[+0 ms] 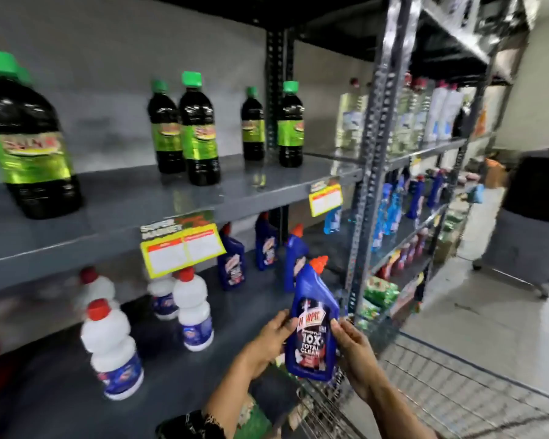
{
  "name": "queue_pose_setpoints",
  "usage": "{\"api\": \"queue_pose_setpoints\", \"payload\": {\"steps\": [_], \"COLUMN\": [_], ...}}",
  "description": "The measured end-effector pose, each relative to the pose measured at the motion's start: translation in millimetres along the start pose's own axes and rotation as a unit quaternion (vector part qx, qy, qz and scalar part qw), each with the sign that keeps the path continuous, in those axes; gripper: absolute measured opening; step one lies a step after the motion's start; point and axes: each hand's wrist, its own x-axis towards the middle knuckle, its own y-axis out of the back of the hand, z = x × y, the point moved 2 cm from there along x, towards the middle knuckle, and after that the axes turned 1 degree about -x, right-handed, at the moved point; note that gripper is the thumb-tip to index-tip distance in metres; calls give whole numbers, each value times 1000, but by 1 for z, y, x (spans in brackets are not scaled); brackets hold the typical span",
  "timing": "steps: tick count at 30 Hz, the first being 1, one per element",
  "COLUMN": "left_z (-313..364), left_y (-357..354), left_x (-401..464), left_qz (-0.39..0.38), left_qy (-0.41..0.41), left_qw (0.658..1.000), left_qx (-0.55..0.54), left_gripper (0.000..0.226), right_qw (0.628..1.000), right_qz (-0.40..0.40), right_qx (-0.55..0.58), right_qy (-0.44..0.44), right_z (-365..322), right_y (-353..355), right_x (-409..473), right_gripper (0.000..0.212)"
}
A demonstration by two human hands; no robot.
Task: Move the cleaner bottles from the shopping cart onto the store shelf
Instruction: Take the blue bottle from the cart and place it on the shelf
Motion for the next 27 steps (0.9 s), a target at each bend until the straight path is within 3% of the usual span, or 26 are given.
{"api": "queue_pose_setpoints", "payload": {"steps": [2, 5, 10, 16, 22, 27], "left_z": [-10, -12, -19, -18, -24, -25], "left_y": [4, 12, 25, 48, 47, 36], "left_x": [1, 2, 11, 60, 72, 55], "left_qz": [15, 44, 102, 204, 255, 303], "left_qy": [-2, -9, -26, -11, 14, 6], "left_qw": [1000, 996, 978, 949, 944, 938], "left_qx": [27, 71, 178, 242, 209, 166], "left_gripper": [14, 15, 44, 45, 50, 38], "right_qw": [1000, 1000, 996, 981, 975, 972], "right_qz": [-7, -2, 12, -67, -66, 5], "right_qx": [-9, -16, -88, -183, -210, -235], "right_qy": [7, 15, 21, 21, 20, 16], "right_z": [5, 10, 14, 19, 28, 40], "right_y": [1, 0, -14, -20, -21, -24], "right_x": [0, 7, 25, 99, 130, 129], "right_gripper": [44, 20, 26, 32, 33, 38]}}
